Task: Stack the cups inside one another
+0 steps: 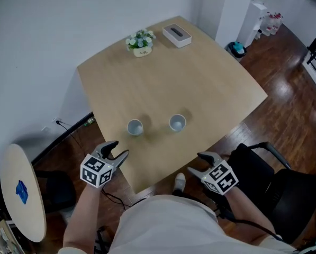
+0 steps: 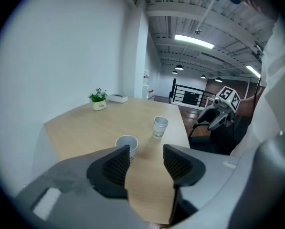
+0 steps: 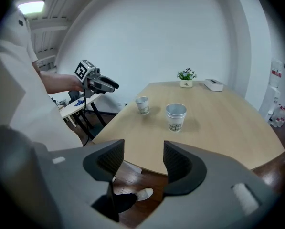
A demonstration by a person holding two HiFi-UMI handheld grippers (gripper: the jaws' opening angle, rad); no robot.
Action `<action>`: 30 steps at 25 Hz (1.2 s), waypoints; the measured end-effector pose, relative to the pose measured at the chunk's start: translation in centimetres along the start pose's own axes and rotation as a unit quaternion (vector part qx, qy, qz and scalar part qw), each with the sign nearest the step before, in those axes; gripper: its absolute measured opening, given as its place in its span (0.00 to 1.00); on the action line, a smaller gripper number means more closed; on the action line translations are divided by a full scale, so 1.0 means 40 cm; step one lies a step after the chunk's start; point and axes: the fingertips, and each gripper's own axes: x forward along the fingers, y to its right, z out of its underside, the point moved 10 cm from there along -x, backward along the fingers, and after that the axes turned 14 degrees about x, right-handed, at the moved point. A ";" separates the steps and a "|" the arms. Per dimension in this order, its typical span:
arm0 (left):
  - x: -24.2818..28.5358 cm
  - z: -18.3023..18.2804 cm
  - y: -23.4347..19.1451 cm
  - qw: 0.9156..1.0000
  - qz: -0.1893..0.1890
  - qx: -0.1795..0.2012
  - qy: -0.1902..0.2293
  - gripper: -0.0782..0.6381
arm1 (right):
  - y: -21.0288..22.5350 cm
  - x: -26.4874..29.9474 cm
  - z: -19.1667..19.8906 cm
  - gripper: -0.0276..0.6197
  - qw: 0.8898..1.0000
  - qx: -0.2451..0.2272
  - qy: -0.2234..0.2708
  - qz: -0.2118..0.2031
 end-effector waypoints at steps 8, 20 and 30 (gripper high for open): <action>0.117 0.033 -0.087 1.000 -0.011 -0.001 -0.016 0.56 | -0.062 0.021 -0.013 0.44 1.000 -0.007 -0.007 0.001; 0.361 0.059 -0.150 0.994 0.001 -0.057 -0.089 0.63 | 0.012 -0.087 0.077 0.44 0.998 0.038 -0.018 0.050; 0.284 -0.178 -0.092 1.000 0.011 0.005 0.009 0.61 | 0.057 -0.072 0.091 0.44 0.998 0.052 -0.002 0.031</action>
